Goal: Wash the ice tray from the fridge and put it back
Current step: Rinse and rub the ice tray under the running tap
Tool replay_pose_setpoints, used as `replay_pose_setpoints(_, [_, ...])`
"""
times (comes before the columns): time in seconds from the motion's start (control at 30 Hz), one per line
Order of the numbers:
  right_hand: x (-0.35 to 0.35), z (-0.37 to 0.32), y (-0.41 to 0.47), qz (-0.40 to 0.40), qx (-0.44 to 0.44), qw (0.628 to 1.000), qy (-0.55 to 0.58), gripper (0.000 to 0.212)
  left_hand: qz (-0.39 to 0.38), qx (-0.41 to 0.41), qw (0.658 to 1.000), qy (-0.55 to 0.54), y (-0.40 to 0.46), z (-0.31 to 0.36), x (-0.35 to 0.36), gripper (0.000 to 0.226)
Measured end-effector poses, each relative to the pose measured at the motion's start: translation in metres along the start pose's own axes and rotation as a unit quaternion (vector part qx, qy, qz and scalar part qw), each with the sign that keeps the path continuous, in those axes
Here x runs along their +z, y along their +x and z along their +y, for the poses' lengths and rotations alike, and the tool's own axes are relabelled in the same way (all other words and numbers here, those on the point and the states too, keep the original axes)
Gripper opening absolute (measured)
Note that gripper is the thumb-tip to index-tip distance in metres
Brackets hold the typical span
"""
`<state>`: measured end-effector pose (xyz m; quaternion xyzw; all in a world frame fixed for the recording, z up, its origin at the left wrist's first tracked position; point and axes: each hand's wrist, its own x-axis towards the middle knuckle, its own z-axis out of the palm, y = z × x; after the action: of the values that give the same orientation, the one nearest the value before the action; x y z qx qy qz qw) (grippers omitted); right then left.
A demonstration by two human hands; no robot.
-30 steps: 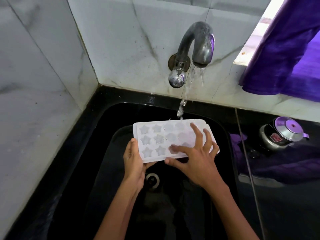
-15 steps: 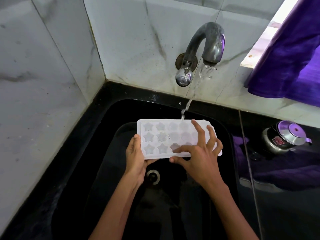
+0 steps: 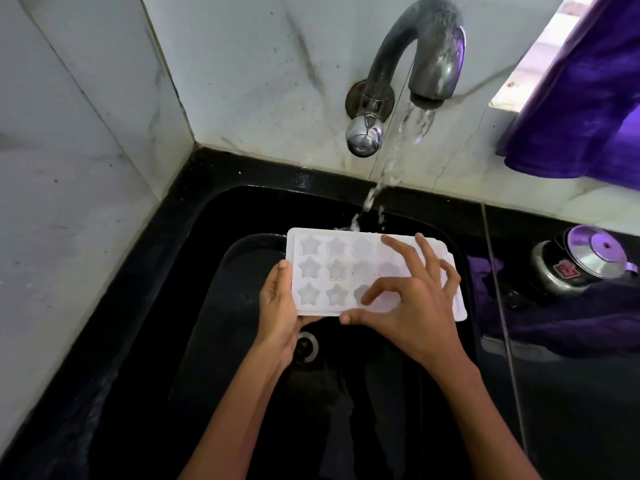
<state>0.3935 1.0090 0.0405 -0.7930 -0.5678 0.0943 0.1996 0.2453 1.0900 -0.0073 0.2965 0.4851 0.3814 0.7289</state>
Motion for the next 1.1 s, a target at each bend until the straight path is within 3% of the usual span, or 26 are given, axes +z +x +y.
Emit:
replay_pose_setpoints(0.1, [-0.001,-0.005,0.01,-0.01,0.01,1.0,0.027,0.057,-0.018,0.001,1.0,0.009,-0.003,-0.002,0.003,0.032])
replay_pose_setpoints(0.3, [0.004,-0.01,0.035,-0.05,0.01,0.999,-0.007,0.041,-0.028,-0.009,0.999,0.013,-0.006,-0.003,0.002,0.033])
replay_pose_setpoints(0.47, [0.004,-0.014,0.044,-0.033,-0.016,0.999,-0.014,0.037,-0.03,-0.008,1.0,-0.002,-0.003,0.0,0.0,0.034])
replay_pose_setpoints(0.6, [0.009,-0.014,0.046,-0.068,-0.027,0.995,-0.073,0.044,-0.036,-0.012,0.999,-0.011,-0.001,0.0,0.003,0.032])
replay_pose_setpoints(0.83, [0.007,-0.014,0.05,-0.002,-0.032,0.997,-0.066,0.032,-0.037,-0.018,0.999,-0.01,-0.002,-0.002,0.004,0.033])
replay_pose_setpoints(1.0, [0.007,-0.014,0.049,-0.047,-0.013,0.994,-0.101,0.039,-0.034,-0.023,0.999,-0.01,-0.006,0.001,0.008,0.031])
replay_pose_setpoints(1.1, [0.001,-0.016,0.049,-0.013,-0.009,0.996,-0.089,0.033,-0.037,-0.022,0.999,-0.004,-0.011,0.002,0.009,0.032])
